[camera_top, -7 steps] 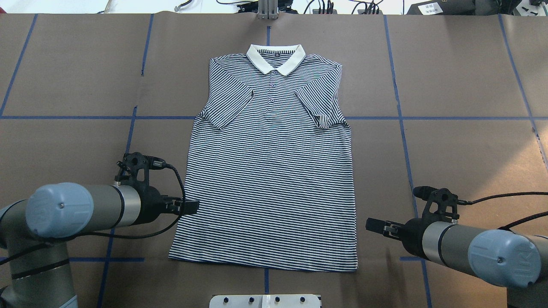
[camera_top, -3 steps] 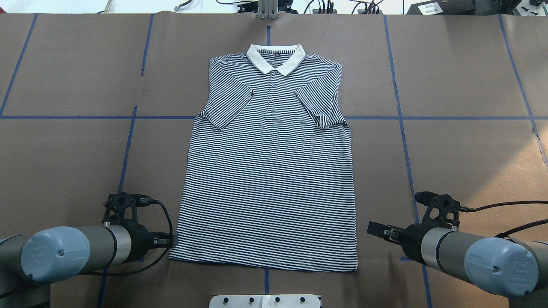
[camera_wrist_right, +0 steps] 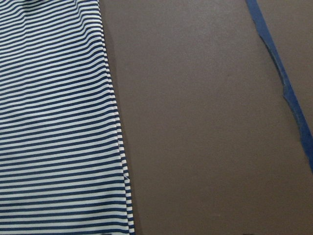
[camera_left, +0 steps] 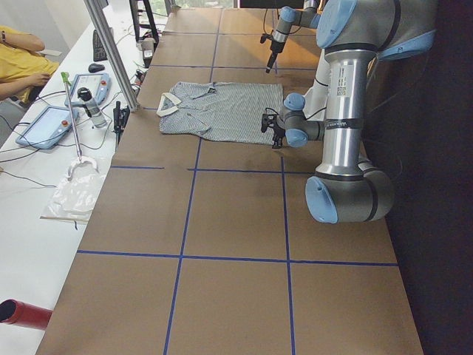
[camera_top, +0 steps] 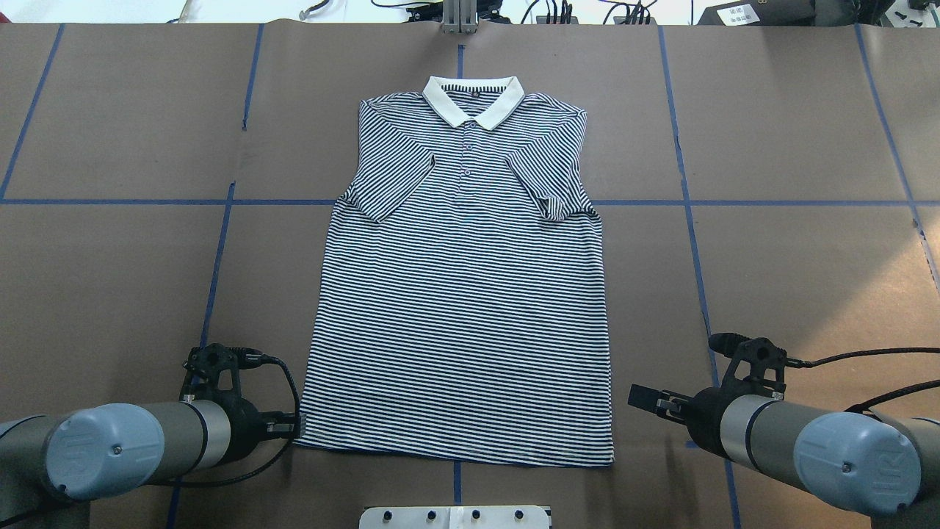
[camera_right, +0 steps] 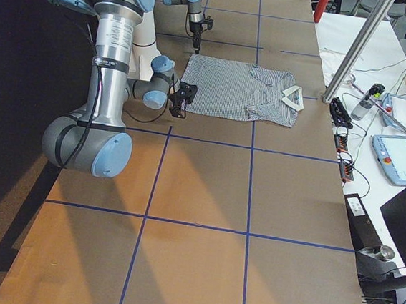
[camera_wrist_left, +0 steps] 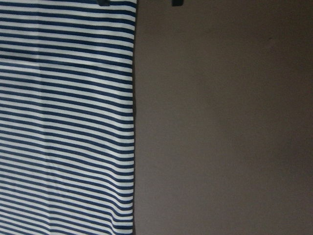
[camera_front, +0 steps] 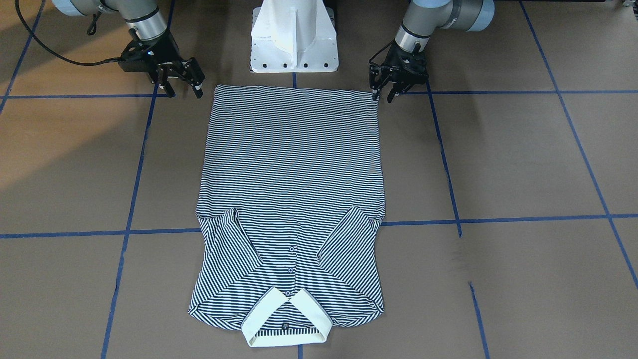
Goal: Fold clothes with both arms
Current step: 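Grasp the hem corners with both grippers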
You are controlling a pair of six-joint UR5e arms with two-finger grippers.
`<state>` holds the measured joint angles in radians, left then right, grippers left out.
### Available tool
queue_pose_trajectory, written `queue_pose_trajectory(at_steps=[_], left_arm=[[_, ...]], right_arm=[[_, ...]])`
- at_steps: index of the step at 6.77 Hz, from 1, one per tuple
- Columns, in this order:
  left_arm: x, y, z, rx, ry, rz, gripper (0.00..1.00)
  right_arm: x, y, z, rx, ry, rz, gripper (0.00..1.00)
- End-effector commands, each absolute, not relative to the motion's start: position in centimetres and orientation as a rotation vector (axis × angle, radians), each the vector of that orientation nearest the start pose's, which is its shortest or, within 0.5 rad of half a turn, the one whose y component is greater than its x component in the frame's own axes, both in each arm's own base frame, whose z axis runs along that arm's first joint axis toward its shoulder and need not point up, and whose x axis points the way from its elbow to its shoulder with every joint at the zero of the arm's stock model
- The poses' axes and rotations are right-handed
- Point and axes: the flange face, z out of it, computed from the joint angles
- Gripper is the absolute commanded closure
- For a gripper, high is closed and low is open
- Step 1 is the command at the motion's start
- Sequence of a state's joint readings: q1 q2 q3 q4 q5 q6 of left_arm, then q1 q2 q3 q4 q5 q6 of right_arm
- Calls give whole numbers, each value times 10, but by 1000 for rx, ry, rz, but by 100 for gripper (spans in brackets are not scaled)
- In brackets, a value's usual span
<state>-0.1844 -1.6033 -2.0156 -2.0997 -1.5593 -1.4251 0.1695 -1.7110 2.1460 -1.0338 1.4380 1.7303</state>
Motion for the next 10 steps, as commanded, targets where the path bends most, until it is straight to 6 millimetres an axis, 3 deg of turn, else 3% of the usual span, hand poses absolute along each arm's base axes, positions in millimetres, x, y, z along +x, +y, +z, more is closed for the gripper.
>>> queue_pose_trajectory(at_steps=[1, 4, 6, 10], left_arm=[[473, -215, 374, 157, 997, -41, 51], [479, -205, 371, 147, 1005, -24, 52], [479, -205, 371, 143, 1005, -29, 58], [479, -205, 373, 142, 993, -30, 58]], right_arm=[[-403, -217, 392, 128, -975, 366, 8], [-403, -217, 392, 127, -975, 365, 8], [-404, -216, 392, 127, -975, 364, 8], [-404, -216, 392, 136, -975, 367, 7]])
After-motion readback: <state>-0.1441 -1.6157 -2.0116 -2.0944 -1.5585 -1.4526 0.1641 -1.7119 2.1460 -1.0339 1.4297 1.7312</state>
